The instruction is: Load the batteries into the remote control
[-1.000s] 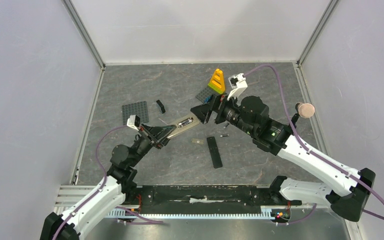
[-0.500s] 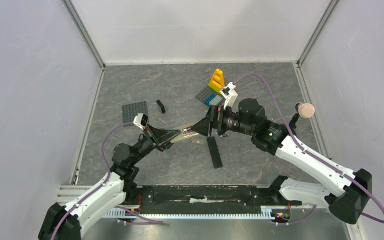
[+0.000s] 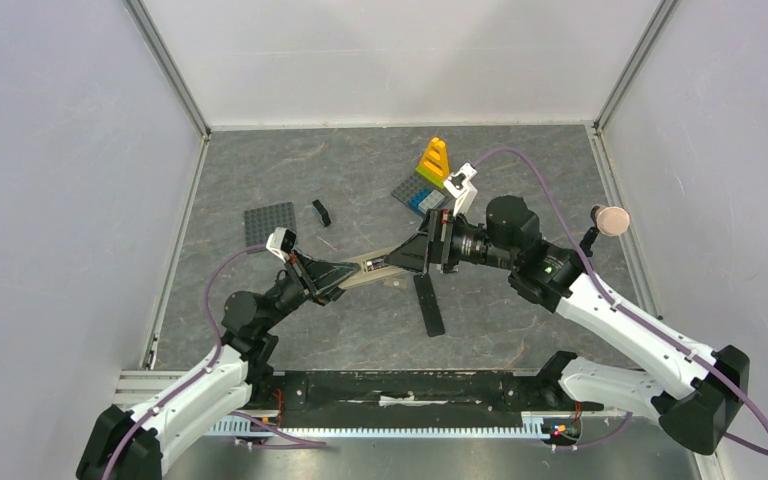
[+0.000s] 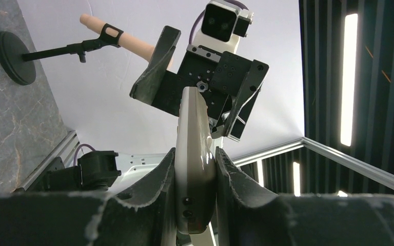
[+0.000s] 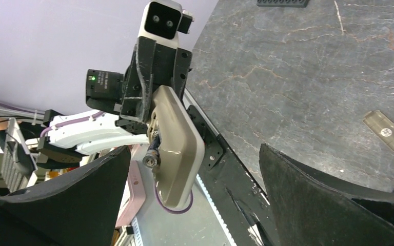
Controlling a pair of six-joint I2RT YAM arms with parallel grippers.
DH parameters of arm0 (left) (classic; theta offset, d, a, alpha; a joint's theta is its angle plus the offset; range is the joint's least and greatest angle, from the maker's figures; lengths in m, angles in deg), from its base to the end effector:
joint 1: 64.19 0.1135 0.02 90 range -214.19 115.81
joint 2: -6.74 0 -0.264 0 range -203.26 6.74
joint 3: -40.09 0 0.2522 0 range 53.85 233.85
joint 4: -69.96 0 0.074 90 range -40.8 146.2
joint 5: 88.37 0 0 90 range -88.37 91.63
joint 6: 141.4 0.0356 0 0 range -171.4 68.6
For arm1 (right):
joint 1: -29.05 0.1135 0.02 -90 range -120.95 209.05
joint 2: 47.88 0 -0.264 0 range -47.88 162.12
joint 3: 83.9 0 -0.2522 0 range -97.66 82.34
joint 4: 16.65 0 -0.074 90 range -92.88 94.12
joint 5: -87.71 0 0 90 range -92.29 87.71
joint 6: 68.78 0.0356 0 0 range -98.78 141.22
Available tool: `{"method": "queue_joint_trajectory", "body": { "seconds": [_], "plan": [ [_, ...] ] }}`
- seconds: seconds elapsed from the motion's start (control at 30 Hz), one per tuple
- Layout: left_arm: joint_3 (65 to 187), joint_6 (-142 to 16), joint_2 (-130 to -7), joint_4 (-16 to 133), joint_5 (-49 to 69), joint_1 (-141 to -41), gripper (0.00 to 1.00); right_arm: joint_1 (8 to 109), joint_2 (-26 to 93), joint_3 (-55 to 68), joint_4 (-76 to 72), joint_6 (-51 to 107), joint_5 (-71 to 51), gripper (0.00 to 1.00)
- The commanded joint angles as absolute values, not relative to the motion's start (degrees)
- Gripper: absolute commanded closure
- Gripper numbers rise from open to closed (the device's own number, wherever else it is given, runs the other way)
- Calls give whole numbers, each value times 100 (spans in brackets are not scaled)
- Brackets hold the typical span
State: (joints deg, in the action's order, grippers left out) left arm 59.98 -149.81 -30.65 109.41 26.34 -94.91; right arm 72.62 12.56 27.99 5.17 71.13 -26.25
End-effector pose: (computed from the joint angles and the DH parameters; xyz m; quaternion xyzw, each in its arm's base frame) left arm 0.1208 -0.0891 0.2377 -0.1571 0.5527 -0.7825 0.2396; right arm 0.1661 0.1780 0.3508 -0.0847 0.7775 0.5501 0.2928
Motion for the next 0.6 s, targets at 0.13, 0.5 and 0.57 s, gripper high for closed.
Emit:
{"method": "queue_joint_trajectory", "body": {
  "seconds": [0.13,0.5,0.57],
  "plan": [
    [5964,-15138,-3020,11377,2757,-9469,98,7084,1040,2996,77,7559,-2896,6],
    [6029,-15091,-3205,11500,2826,-9469,98,6912,1140,3232,-110,7771,-3053,19],
    [6036,-15102,-3204,11507,2810,-9470,98,6911,1162,3254,-112,7769,-3091,22]
  ]
}}
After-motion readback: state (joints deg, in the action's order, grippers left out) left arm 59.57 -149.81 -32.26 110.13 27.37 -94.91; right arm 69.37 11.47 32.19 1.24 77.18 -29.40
